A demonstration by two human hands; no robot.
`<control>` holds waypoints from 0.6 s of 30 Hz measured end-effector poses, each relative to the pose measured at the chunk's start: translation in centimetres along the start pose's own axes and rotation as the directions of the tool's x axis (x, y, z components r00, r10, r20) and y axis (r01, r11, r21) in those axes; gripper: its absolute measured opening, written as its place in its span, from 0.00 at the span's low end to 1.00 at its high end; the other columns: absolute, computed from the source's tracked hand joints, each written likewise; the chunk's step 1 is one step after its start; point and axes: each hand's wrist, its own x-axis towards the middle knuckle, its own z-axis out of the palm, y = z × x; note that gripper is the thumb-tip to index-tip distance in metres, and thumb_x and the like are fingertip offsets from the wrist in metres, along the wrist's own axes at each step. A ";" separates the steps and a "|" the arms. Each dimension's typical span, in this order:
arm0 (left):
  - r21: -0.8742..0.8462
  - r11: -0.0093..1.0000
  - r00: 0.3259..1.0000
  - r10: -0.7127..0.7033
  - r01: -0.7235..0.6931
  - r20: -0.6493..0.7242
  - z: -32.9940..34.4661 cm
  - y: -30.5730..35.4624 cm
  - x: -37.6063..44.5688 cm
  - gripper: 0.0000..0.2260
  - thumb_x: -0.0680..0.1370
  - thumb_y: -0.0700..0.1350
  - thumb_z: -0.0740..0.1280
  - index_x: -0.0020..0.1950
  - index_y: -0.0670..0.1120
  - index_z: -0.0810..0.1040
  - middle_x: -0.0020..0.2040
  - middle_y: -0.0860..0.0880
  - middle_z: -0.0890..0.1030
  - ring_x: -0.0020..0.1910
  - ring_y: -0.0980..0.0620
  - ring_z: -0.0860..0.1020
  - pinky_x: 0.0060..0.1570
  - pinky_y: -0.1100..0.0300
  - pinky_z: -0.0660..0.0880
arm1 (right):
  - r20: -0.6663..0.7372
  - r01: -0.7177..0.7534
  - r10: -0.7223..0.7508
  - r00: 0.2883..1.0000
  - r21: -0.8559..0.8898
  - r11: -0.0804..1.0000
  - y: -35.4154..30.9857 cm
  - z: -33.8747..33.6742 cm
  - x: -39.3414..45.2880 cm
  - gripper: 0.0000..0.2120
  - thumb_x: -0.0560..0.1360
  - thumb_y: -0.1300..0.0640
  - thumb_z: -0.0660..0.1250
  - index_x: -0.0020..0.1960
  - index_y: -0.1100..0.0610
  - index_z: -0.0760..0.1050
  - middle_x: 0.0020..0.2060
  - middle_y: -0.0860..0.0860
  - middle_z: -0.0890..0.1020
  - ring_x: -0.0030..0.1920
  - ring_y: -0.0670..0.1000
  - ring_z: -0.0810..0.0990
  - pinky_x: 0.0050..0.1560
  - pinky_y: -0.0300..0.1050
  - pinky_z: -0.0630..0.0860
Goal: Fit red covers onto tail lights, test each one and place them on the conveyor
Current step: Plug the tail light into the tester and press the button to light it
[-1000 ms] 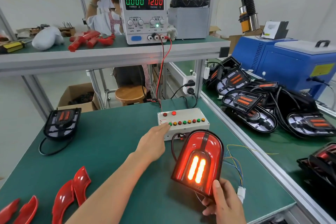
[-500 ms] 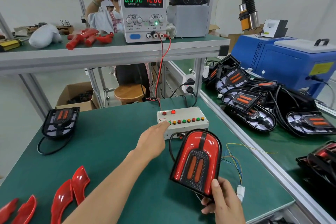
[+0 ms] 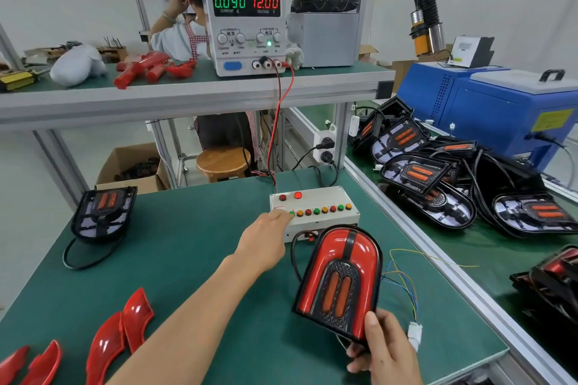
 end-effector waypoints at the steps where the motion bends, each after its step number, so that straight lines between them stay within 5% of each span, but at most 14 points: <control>1: 0.008 1.000 1.000 0.014 -0.014 0.002 0.0 0.1 0.2 0.31 0.78 0.32 0.61 0.80 0.50 0.64 0.76 0.51 0.68 0.70 0.46 0.69 0.67 0.51 0.74 | -0.004 0.005 -0.005 1.000 -0.006 1.000 0.1 0.0 0.0 0.07 0.83 0.59 0.61 0.52 0.59 0.78 0.27 0.61 0.81 0.24 0.55 0.78 0.23 0.44 0.77; 7: 0.070 0.997 0.999 0.021 -0.024 0.038 -0.2 1.3 1.4 0.32 0.79 0.36 0.64 0.80 0.54 0.61 0.74 0.48 0.62 0.68 0.44 0.64 0.57 0.51 0.78 | -0.005 0.009 -0.009 1.000 -0.015 1.000 0.2 0.0 0.0 0.07 0.82 0.59 0.62 0.52 0.59 0.78 0.28 0.62 0.81 0.23 0.58 0.77 0.23 0.47 0.77; 18: 0.098 0.995 0.995 0.018 -0.027 0.095 -0.6 1.0 2.3 0.32 0.80 0.34 0.62 0.81 0.56 0.61 0.73 0.49 0.66 0.70 0.45 0.62 0.62 0.50 0.76 | -0.008 0.002 -0.002 1.000 -0.037 0.999 0.6 -0.1 0.4 0.07 0.82 0.58 0.61 0.53 0.57 0.77 0.28 0.61 0.82 0.23 0.60 0.78 0.25 0.49 0.77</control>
